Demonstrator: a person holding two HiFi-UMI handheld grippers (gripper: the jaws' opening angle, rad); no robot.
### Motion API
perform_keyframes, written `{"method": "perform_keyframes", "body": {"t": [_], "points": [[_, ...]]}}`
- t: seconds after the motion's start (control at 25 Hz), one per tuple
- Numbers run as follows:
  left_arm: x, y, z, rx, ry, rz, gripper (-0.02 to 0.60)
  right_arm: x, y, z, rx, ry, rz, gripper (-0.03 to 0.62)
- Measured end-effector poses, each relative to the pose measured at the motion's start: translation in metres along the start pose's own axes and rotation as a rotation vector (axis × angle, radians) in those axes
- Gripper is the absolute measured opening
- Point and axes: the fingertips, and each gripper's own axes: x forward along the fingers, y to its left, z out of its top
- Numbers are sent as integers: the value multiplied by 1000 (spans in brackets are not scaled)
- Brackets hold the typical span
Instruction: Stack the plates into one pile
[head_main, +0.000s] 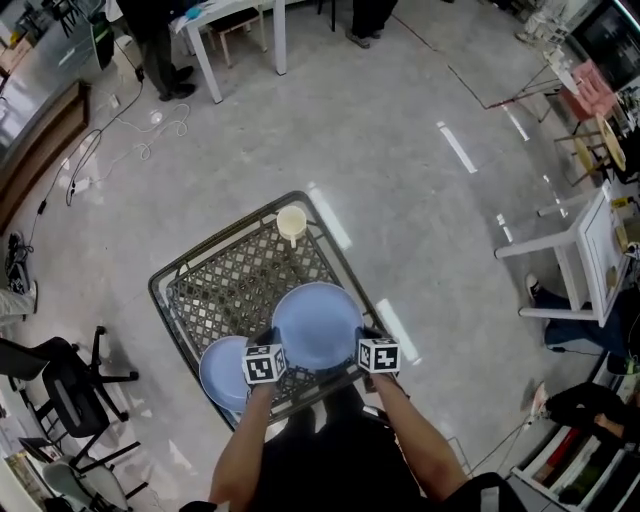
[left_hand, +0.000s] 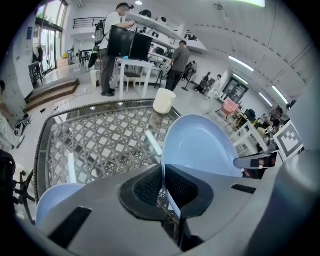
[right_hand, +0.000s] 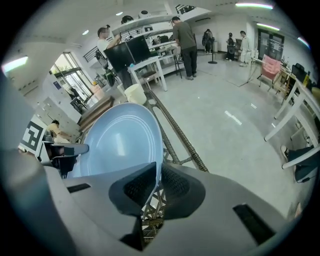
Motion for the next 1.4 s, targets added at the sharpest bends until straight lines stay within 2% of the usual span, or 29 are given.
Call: {"method": "perform_keyframes", "body": {"t": [0.2,0.44,0.76,1.4], "points": [[-27,-1,10,1,-65,7,31,-21,12,14,-21,-51,5,31],[-64,9,5,-33,-128,27,31,-38,41,20,-85,-88,36,29],[-121,46,-31,-112,-186,85,31,-48,101,6,-183,-88,80,29],[-207,137,-128,-370,-259,249,31,-26,235,-30,-438,-3,225,29]]}}
